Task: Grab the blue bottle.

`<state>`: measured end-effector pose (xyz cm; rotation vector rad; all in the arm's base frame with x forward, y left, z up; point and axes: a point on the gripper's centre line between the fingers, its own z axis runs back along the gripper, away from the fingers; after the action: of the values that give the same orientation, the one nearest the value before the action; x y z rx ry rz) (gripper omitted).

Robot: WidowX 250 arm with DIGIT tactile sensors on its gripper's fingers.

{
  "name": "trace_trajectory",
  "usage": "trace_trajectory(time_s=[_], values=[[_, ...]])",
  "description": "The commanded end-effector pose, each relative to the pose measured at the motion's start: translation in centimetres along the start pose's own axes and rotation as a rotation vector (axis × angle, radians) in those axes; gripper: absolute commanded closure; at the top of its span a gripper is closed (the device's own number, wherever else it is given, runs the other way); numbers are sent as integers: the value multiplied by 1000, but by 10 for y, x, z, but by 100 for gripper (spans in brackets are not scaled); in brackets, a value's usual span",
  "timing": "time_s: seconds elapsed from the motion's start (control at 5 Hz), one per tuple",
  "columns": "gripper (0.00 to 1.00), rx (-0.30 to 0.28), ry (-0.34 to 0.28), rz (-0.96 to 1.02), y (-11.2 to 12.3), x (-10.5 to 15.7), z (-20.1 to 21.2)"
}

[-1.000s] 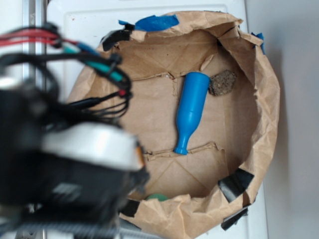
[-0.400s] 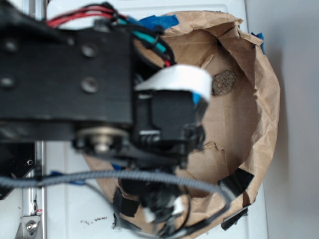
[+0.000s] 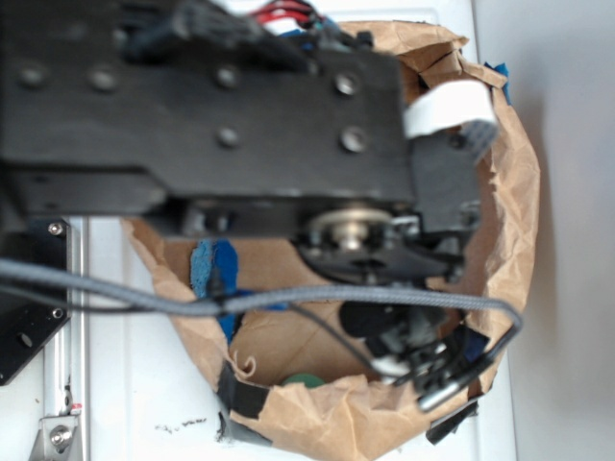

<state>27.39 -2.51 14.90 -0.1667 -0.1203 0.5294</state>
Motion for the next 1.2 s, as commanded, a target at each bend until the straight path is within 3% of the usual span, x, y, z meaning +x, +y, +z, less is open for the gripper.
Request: trace_trajectory(time_s=[0.0,0.2,0.4,1.0], values=[[0,-15,-103,276,22,31,-21],[0,17,-159,315,30,33,-32],[0,44,-142,339,43,33,-46],[0,91,-69,343,30,38,-70]])
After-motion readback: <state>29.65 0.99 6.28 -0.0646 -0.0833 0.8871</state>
